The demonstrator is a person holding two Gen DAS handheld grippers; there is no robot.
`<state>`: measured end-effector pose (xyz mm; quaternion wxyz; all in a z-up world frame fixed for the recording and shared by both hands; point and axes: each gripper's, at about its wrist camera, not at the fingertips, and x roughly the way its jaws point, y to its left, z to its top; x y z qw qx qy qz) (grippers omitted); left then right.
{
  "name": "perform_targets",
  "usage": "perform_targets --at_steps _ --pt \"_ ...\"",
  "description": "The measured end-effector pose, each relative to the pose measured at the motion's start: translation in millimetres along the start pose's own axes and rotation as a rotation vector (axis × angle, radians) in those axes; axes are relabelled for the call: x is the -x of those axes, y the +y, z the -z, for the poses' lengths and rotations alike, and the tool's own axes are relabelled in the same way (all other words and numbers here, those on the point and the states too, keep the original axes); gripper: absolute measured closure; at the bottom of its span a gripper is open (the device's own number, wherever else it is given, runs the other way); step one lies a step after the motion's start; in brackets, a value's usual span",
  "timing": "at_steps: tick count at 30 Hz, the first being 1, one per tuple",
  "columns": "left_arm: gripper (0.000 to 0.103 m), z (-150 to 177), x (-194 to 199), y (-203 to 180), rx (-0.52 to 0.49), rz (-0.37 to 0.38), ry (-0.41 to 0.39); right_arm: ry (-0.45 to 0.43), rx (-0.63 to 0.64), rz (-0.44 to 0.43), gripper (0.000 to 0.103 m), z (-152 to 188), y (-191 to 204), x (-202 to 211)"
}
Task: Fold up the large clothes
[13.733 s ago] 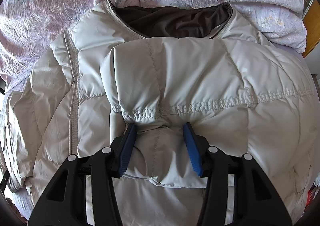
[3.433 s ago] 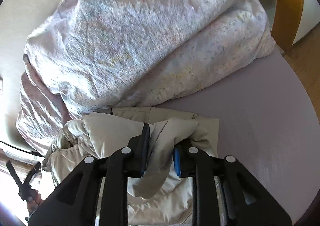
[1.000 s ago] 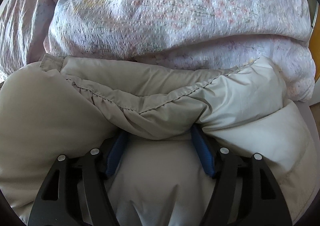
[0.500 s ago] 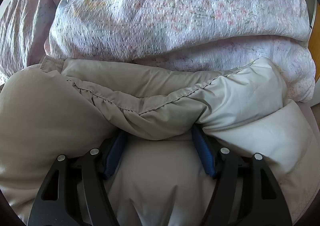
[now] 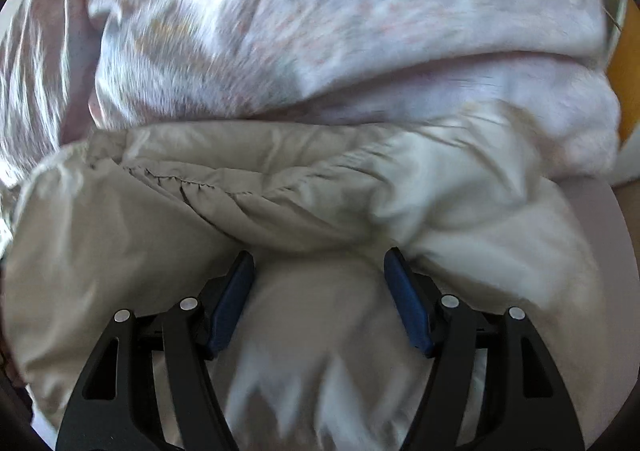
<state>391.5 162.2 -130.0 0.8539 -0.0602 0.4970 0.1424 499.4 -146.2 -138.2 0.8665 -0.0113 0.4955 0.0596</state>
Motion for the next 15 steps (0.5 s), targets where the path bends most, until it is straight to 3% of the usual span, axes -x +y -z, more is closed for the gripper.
perform_targets --at_steps 6,10,12,15 --pt "0.002 7 48 40 -0.016 -0.032 -0.01 -0.028 -0.119 0.113 0.032 13 -50 64" --pt "0.002 20 59 78 0.003 -0.073 0.021 0.018 -0.23 0.128 0.028 34 -90 87" --pt "0.002 29 57 94 0.03 -0.07 0.059 0.053 -0.271 0.123 0.027 45 -101 88" --pt "0.002 46 50 110 0.076 -0.018 0.127 0.136 -0.381 0.028 0.027 66 -116 78"
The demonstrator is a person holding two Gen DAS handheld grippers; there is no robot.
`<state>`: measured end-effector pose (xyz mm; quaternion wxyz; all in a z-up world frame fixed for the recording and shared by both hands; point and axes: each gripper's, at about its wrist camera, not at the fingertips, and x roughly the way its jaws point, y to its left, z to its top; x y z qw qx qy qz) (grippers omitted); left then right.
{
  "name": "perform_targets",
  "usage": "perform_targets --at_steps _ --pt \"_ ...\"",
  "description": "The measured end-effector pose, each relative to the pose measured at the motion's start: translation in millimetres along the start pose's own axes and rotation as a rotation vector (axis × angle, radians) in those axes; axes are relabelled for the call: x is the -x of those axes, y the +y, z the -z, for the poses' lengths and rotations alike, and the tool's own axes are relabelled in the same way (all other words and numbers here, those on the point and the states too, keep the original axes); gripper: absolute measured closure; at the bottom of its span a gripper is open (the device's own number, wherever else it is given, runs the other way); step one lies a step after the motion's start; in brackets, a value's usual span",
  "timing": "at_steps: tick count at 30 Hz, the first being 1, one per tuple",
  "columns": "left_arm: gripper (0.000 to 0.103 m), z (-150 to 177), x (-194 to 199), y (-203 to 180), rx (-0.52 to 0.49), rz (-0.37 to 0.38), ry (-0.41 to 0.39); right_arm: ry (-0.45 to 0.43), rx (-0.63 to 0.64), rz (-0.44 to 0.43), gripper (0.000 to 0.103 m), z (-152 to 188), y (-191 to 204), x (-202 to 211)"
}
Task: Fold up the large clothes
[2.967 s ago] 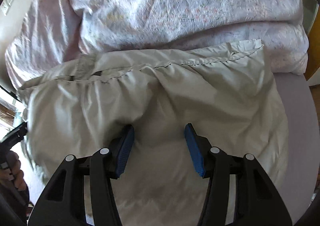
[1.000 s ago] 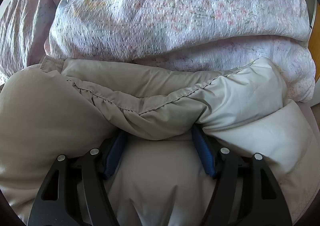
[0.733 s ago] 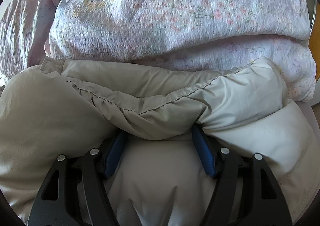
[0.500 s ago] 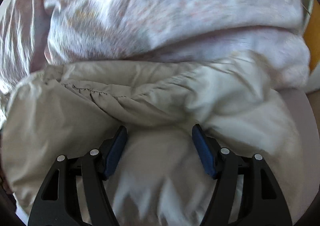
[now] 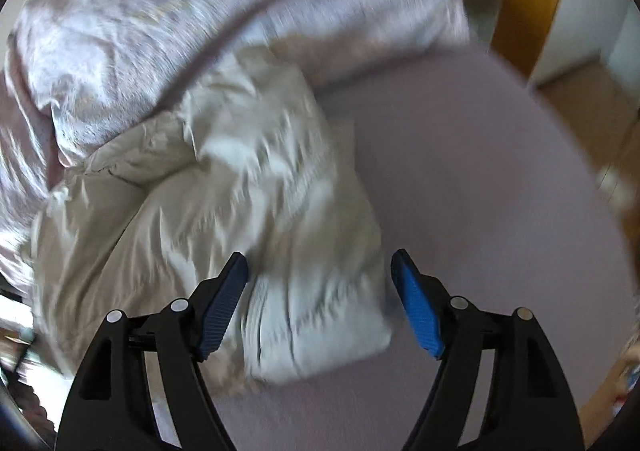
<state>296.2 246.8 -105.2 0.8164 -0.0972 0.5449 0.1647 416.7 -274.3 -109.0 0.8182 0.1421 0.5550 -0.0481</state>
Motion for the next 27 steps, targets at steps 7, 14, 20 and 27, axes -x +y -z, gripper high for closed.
perform_targets --at_steps 7,14,20,27 --pt "0.011 20 -16 0 0.05 0.111 0.08 0.049 -0.092 -0.044 0.026 5 -16 -17" --pt "0.033 32 -17 -12 0.099 0.172 0.108 0.082 -0.154 -0.005 0.034 10 -18 -31" --pt "0.022 36 -19 -11 0.124 0.148 0.116 0.039 -0.232 0.058 0.019 26 -26 -26" --pt "0.021 37 -23 -16 0.103 0.145 0.122 0.105 -0.407 -0.106 0.02 48 -56 -39"
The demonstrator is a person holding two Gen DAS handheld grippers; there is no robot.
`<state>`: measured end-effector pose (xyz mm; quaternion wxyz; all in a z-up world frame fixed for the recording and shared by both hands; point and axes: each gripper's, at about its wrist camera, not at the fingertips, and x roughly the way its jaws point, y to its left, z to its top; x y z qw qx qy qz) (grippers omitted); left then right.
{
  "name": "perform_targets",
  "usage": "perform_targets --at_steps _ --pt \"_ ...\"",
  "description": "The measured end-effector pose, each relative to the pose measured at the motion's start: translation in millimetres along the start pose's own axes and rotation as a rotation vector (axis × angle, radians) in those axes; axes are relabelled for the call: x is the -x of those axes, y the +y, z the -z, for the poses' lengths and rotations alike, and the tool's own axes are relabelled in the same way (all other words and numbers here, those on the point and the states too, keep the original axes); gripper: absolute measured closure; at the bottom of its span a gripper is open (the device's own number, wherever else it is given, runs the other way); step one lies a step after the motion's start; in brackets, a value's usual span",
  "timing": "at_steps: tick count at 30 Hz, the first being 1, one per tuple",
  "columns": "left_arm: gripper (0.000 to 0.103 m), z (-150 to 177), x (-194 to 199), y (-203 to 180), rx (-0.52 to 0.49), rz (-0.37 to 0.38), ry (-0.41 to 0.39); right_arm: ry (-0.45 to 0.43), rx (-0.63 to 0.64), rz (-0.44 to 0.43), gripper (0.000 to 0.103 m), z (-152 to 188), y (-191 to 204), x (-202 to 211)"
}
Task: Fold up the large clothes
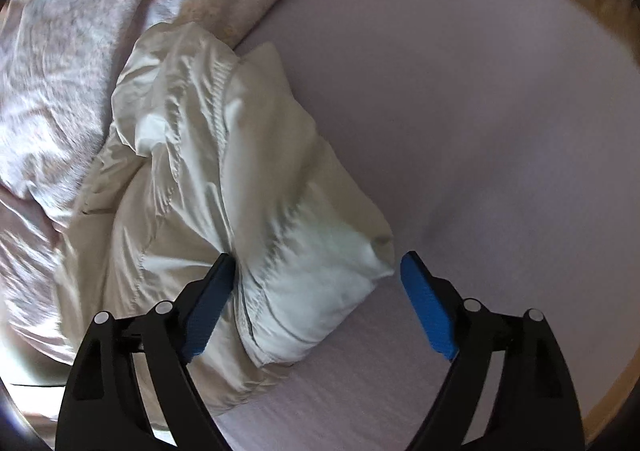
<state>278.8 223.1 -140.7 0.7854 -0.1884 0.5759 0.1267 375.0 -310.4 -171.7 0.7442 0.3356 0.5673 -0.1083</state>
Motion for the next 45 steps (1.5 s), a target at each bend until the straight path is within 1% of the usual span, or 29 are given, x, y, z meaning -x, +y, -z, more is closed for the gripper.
perform_targets --at_steps 1,3,4,5,6,8,11,15,16,17,20,22,24,27,31,34,40,42,43,44,45 --pt "0.023 0 -1 -1 -0.002 0.008 0.001 0.013 -0.033 -0.036 0.024 1 -10 -3" --pt "0.031 -4 -4 -2 -0.005 0.035 0.004 0.023 -0.078 -0.096 0.043 0 -20 -4" --pt "0.039 -3 -4 -3 -0.008 0.057 0.006 0.046 -0.101 -0.154 0.052 -1 -25 -6" --pt "0.047 -4 -5 -3 -0.009 0.07 0.006 0.046 -0.115 -0.165 0.062 -1 -27 -4" --pt "0.05 -5 -4 -4 -0.016 0.082 0.001 0.045 -0.102 -0.165 0.065 -1 -25 -3" --pt "0.061 -5 -2 -7 -0.033 0.096 -0.012 0.035 -0.056 -0.143 0.073 -2 -19 2" --pt "0.07 -3 3 -5 -0.037 0.129 -0.032 0.026 -0.045 -0.152 0.078 -6 -17 6" --pt "0.075 -2 16 5 -0.059 0.152 -0.053 0.019 -0.029 -0.17 0.08 -2 -23 16" --pt "0.076 -1 19 6 -0.071 0.15 -0.062 0.02 -0.022 -0.171 0.081 2 -23 21" --pt "0.076 -1 22 6 -0.079 0.147 -0.066 0.02 -0.017 -0.173 0.081 14 -21 29" --pt "0.076 4 34 11 -0.107 0.135 -0.083 0.033 0.0 -0.183 0.081 17 -13 32" --pt "0.076 11 42 16 -0.114 0.126 -0.089 0.048 0.015 -0.191 0.081 22 -16 38" --pt "0.076 21 50 19 -0.116 0.118 -0.093 0.063 0.026 -0.197 0.081 24 -13 38" --pt "0.076 37 61 30 -0.116 0.102 -0.096 0.093 0.047 -0.21 0.081 38 -16 41" --pt "0.076 62 71 50 -0.099 0.09 -0.088 0.134 0.057 -0.232 0.081 61 -29 47" --pt "0.076 79 78 61 -0.09 0.08 -0.083 0.148 0.071 -0.238 0.081 76 -35 51" --pt "0.076 106 87 78 -0.066 0.077 -0.067 0.156 0.103 -0.238 0.081 88 -54 64" --pt "0.074 109 85 79 -0.064 0.069 -0.066 0.147 0.118 -0.23 0.079 89 -48 63" --pt "0.072 109 85 79 -0.056 0.062 -0.064 0.137 0.132 -0.211 0.075 89 -46 64" --pt "0.067 108 84 79 -0.05 0.054 -0.064 0.125 0.151 -0.184 0.072 90 -41 66" --pt "0.065 108 84 79 -0.044 0.041 -0.065 0.116 0.165 -0.166 0.069 90 -32 65"
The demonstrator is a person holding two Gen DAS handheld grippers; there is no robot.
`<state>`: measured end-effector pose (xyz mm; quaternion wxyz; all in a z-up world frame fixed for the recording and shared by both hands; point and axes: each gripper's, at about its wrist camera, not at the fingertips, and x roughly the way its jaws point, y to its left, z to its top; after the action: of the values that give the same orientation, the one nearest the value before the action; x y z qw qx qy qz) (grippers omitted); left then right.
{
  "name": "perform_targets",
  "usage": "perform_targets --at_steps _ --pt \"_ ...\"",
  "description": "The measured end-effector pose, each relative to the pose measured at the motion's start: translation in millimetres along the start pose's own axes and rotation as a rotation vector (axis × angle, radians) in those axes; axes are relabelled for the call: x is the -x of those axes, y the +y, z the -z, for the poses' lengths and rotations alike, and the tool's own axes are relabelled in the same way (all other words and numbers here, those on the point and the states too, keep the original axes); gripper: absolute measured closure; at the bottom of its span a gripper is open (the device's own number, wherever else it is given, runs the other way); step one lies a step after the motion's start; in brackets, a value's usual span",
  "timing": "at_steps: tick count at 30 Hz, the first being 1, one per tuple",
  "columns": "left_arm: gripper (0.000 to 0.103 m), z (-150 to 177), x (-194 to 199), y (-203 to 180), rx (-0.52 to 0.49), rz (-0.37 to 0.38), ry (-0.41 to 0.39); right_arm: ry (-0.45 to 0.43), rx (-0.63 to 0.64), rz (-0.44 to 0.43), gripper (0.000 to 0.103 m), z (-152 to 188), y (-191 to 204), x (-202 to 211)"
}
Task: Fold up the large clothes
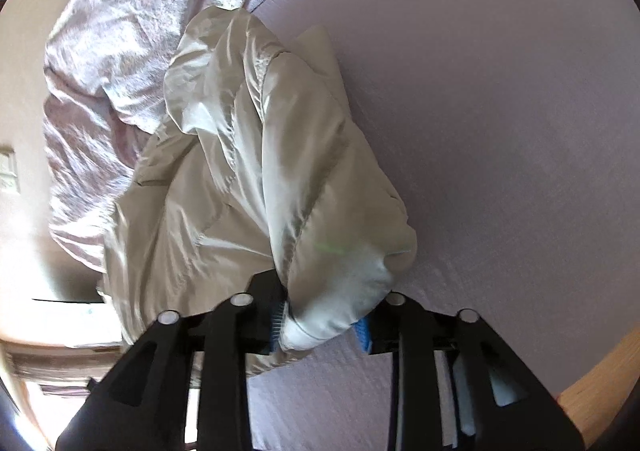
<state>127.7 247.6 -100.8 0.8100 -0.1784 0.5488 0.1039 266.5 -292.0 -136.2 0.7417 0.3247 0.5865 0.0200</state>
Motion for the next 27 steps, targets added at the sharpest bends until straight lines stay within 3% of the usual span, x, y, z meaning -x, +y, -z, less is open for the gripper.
perform_targets --at_steps 2,7,12,14,17,22,27 --pt "0.055 0 0 -1 -0.004 -0.03 -0.001 -0.022 0.048 0.073 0.055 2 3 8" --pt "0.033 -2 0 3 0.007 -0.076 0.002 -0.051 0.123 0.179 0.05 0 13 19" --pt "0.023 -3 0 6 0.02 -0.085 -0.001 -0.071 0.145 0.248 0.046 -5 20 22" --pt "0.021 -3 0 8 0.027 -0.086 0.0 -0.121 0.155 0.295 0.04 -9 19 32" --pt "0.019 -4 -2 11 0.039 -0.081 0.004 -0.191 0.188 0.341 0.04 -15 29 44" --pt "0.018 -7 -4 12 0.053 -0.069 0.009 -0.293 0.313 0.321 0.04 -12 73 58" --pt "0.018 -11 -6 14 0.083 -0.048 0.011 -0.257 0.482 0.199 0.04 9 130 43"
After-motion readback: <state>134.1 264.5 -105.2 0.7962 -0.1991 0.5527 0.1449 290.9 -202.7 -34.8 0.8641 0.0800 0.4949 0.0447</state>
